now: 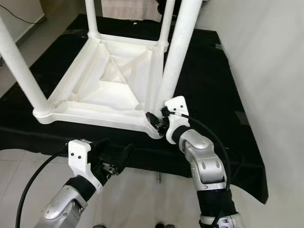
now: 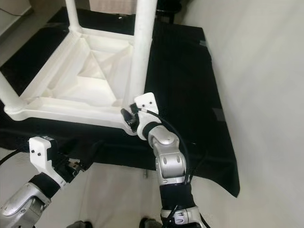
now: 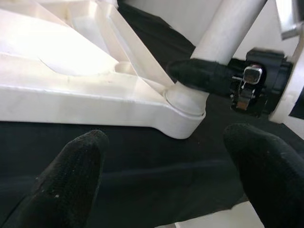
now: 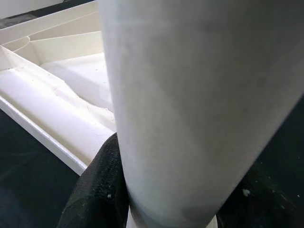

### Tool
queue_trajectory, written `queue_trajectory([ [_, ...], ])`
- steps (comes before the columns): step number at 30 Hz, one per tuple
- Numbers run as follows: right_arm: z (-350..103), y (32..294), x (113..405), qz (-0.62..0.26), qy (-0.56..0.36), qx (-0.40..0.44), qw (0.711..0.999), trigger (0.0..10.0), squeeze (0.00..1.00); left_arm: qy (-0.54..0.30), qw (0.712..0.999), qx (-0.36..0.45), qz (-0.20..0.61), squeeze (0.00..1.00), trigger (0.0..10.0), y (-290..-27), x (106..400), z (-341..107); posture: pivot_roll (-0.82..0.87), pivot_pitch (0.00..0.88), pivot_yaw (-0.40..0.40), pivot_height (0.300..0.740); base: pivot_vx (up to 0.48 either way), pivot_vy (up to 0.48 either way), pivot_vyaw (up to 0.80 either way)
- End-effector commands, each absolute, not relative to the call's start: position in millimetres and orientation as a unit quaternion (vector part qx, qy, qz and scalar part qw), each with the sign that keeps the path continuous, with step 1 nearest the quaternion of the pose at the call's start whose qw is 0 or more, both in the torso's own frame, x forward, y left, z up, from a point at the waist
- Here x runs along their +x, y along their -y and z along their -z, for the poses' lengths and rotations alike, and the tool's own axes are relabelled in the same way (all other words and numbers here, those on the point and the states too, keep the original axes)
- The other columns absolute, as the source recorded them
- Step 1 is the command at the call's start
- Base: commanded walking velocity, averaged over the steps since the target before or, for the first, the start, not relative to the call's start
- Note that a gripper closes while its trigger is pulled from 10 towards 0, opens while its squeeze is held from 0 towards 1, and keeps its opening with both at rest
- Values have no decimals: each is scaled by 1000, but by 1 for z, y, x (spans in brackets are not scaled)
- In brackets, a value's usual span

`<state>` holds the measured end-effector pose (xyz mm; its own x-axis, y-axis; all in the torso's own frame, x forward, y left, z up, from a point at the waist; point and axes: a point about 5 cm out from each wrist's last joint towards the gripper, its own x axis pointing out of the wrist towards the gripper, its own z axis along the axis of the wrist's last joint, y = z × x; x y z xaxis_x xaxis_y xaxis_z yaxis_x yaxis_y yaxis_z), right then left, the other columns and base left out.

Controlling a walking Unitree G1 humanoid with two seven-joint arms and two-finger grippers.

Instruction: Building children table

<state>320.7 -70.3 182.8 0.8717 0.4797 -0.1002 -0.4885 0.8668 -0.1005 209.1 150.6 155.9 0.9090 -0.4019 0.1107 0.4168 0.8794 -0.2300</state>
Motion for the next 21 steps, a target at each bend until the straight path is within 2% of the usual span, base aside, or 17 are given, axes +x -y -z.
queue_trajectory([
  [1,-171,61,313,-268,-71,-88,957,4784,0,24,970,-119,211,0,10000,-152,208,-153,32,148,-117,740,0,0,0],
  [3,-171,55,310,-286,-80,-95,950,4784,0,25,970,-119,209,0,10000,-152,208,-153,32,148,-117,740,0,0,0],
  [4,-173,48,305,-314,-83,-96,941,10000,604,26,970,-118,209,0,10000,-152,208,-153,33,150,-117,740,0,0,0],
  [5,-178,40,301,-348,-79,-82,931,10000,1000,26,970,-119,209,0,10000,-152,207,-153,33,150,-117,740,0,0,0],
  [7,-182,35,298,-369,-74,-71,924,10000,1000,26,970,-119,209,0,10000,-152,207,-154,35,158,-120,740,0,0,0],
  [9,-195,21,296,-440,-49,-33,896,10000,1000,27,970,-120,211,0,10000,-151,208,-154,36,163,-121,740,0,0,0],
  [10,-195,21,296,-440,-49,-33,896,10000,1000,27,970,-120,211,0,10000,-151,208,-154,36,163,-121,740,0,0,0],
  [11,-208,11,298,-505,-15,-28,863,10000,1000,28,969,-121,212,0,10000,-150,208,-155,40,170,-124,740,0,0,0],
  [13,-208,11,298,-505,-15,-28,863,10000,1000,28,969,-121,212,0,10000,-150,208,-155,40,170,-124,740,0,0,0],
  [14,-214,9,301,-528,10,-46,848,10000,1000,28,969,-121,212,0,10000,-150,208,-155,44,172,-125,740,0,0,0],
  [16,-219,7,303,-542,26,-59,838,10000,1000,29,969,-121,212,0,10000,-149,208,-156,46,176,-127,740,0,0,0],
  [17,-223,5,306,-570,40,-75,817,10000,0,30,969,-122,212,0,10000,-149,208,-156,50,179,-130,740,0,0,0],
  [18,-226,3,310,-595,46,-85,798,10000,0,31,969,-122,212,0,10000,-148,207,-157,55,188,-134,740,0,0,0],
  [19,-226,3,310,-595,46,-85,798,10000,0,31,969,-122,212,0,10000,-148,207,-157,55,188,-134,740,0,0,0],
  [21,-231,-2,318,-628,52,-102,770,10000,0,32,969,-123,211,0,10000,-146,206,-158,61,196,-140,740,0,0,0],
])
